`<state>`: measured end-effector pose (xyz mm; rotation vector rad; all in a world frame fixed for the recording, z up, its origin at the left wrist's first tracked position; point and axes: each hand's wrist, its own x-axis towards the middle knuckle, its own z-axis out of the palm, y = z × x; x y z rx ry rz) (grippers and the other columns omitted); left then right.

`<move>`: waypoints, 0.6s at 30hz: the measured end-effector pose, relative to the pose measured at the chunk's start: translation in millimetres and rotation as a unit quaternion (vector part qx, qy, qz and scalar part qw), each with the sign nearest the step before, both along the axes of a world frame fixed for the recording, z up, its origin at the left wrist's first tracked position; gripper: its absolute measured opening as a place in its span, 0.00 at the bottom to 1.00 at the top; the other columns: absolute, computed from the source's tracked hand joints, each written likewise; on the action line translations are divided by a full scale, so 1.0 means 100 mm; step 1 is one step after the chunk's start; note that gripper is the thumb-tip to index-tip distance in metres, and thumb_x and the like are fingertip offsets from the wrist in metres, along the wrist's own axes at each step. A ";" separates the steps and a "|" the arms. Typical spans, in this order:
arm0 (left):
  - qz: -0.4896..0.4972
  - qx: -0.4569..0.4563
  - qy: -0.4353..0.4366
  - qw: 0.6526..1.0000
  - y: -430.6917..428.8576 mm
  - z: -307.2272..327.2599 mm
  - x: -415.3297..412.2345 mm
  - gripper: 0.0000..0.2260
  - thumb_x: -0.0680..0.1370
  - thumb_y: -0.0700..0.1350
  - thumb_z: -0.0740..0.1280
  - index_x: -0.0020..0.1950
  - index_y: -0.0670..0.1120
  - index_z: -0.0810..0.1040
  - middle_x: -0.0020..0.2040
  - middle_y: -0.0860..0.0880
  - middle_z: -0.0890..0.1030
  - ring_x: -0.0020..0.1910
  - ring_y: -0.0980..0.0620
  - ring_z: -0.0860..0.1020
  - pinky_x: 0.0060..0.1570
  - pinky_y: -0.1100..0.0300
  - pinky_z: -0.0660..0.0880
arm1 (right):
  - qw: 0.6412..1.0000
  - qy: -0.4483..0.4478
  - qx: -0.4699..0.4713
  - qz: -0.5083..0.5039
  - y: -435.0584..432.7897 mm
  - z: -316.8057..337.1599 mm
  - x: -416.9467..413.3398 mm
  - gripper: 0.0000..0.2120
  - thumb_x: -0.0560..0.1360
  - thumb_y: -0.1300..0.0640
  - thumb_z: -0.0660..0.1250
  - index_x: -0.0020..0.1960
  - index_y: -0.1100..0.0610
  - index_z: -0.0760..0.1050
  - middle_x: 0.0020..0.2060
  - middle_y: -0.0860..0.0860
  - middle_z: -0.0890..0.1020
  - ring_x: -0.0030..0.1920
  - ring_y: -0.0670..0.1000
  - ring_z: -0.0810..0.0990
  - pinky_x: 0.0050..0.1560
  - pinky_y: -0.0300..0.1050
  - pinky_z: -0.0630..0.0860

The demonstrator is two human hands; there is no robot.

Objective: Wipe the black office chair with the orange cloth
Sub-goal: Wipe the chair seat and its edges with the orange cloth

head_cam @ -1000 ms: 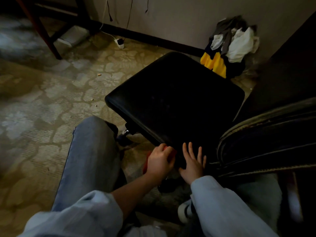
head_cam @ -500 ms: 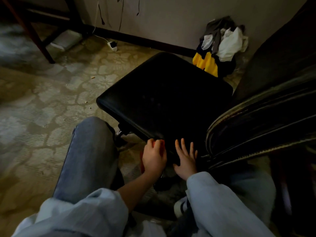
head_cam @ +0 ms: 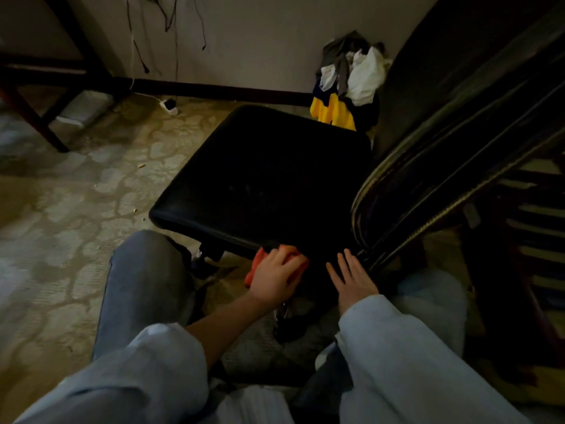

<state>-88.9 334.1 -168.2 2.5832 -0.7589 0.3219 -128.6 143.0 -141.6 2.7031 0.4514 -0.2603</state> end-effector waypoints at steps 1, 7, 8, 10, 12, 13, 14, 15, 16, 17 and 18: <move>-0.044 0.017 -0.007 0.999 -0.11 0.02 0.01 0.15 0.73 0.50 0.60 0.57 0.51 0.78 0.55 0.46 0.79 0.45 0.46 0.78 0.44 0.53 0.75 | 1.000 -0.026 -0.016 0.005 -0.04 0.04 -0.03 0.35 0.77 0.40 0.54 0.76 0.59 0.52 0.75 0.62 0.53 0.76 0.60 0.49 0.55 0.56 0.12; -0.171 0.178 -0.052 0.968 -0.48 0.12 0.21 0.12 0.65 0.46 0.73 0.48 0.50 0.83 0.51 0.43 0.81 0.44 0.42 0.80 0.38 0.55 0.77 | 1.000 0.005 0.002 0.027 -0.25 -0.06 -0.11 0.26 0.69 0.51 0.51 0.53 0.60 0.82 0.57 0.63 0.79 0.75 0.59 0.53 0.74 0.47 0.35; -0.178 0.190 -0.058 0.964 -0.45 0.13 0.22 0.13 0.63 0.45 0.75 0.46 0.51 0.83 0.51 0.44 0.81 0.44 0.42 0.80 0.38 0.56 0.77 | 0.998 -0.014 0.029 0.048 -0.27 -0.11 -0.11 0.25 0.67 0.51 0.51 0.49 0.58 0.84 0.54 0.61 0.82 0.73 0.60 0.58 0.75 0.46 0.38; -0.173 0.189 -0.053 0.965 -0.33 0.13 0.20 0.15 0.61 0.45 0.79 0.46 0.51 0.84 0.52 0.44 0.81 0.45 0.43 0.80 0.39 0.54 0.77 | 0.996 -0.042 0.030 0.073 -0.30 -0.18 -0.15 0.25 0.69 0.51 0.51 0.49 0.57 0.84 0.52 0.62 0.82 0.65 0.62 0.68 0.75 0.48 0.39; -0.153 0.182 -0.049 0.970 -0.15 0.11 0.19 0.18 0.59 0.44 0.81 0.47 0.51 0.83 0.54 0.44 0.81 0.47 0.43 0.80 0.39 0.51 0.78 | 0.992 -0.091 0.014 0.082 -0.35 -0.11 -0.12 0.24 0.70 0.52 0.51 0.53 0.57 0.83 0.53 0.62 0.82 0.62 0.61 0.69 0.75 0.49 0.40; -0.140 0.187 -0.049 0.971 -0.05 0.11 0.21 0.19 0.58 0.45 0.81 0.47 0.51 0.83 0.54 0.45 0.81 0.47 0.43 0.80 0.40 0.50 0.78 | 0.993 -0.082 0.018 0.077 -0.37 -0.10 -0.09 0.25 0.70 0.52 0.51 0.54 0.56 0.82 0.52 0.62 0.82 0.62 0.61 0.70 0.75 0.49 0.41; -0.125 0.197 -0.054 0.971 0.04 0.13 0.23 0.20 0.56 0.45 0.82 0.47 0.52 0.84 0.54 0.45 0.81 0.47 0.44 0.81 0.40 0.50 0.78 | 0.995 -0.066 0.020 0.076 -0.38 -0.12 -0.07 0.25 0.69 0.52 0.51 0.55 0.56 0.82 0.52 0.61 0.82 0.62 0.61 0.71 0.74 0.49 0.41; -0.110 0.204 -0.059 0.971 0.13 0.14 0.24 0.21 0.55 0.46 0.82 0.46 0.53 0.84 0.53 0.46 0.81 0.46 0.44 0.81 0.40 0.50 0.78 | 0.994 -0.061 0.024 0.082 -0.39 -0.14 -0.06 0.25 0.69 0.52 0.51 0.55 0.56 0.82 0.52 0.61 0.82 0.62 0.61 0.70 0.74 0.49 0.42; -0.099 0.209 -0.062 0.971 0.19 0.15 0.25 0.21 0.55 0.46 0.82 0.46 0.53 0.84 0.53 0.46 0.81 0.46 0.45 0.81 0.41 0.50 0.78 | 0.993 -0.067 0.031 0.089 -0.38 -0.15 -0.06 0.25 0.69 0.52 0.51 0.56 0.56 0.82 0.53 0.61 0.82 0.62 0.60 0.69 0.74 0.50 0.42; -0.089 0.205 -0.065 0.972 0.23 0.17 0.25 0.19 0.57 0.47 0.82 0.46 0.54 0.83 0.52 0.47 0.81 0.44 0.46 0.81 0.41 0.50 0.78 | 0.992 -0.073 0.032 0.094 -0.39 -0.17 -0.06 0.25 0.68 0.52 0.51 0.55 0.56 0.82 0.53 0.61 0.82 0.63 0.60 0.68 0.74 0.50 0.43; -0.083 0.186 -0.074 0.976 0.22 0.17 0.25 0.15 0.61 0.47 0.79 0.46 0.54 0.83 0.51 0.47 0.81 0.43 0.46 0.80 0.41 0.50 0.78 | 0.993 -0.076 0.028 0.090 -0.38 -0.16 -0.06 0.25 0.68 0.52 0.51 0.54 0.55 0.83 0.53 0.62 0.82 0.63 0.60 0.69 0.74 0.50 0.42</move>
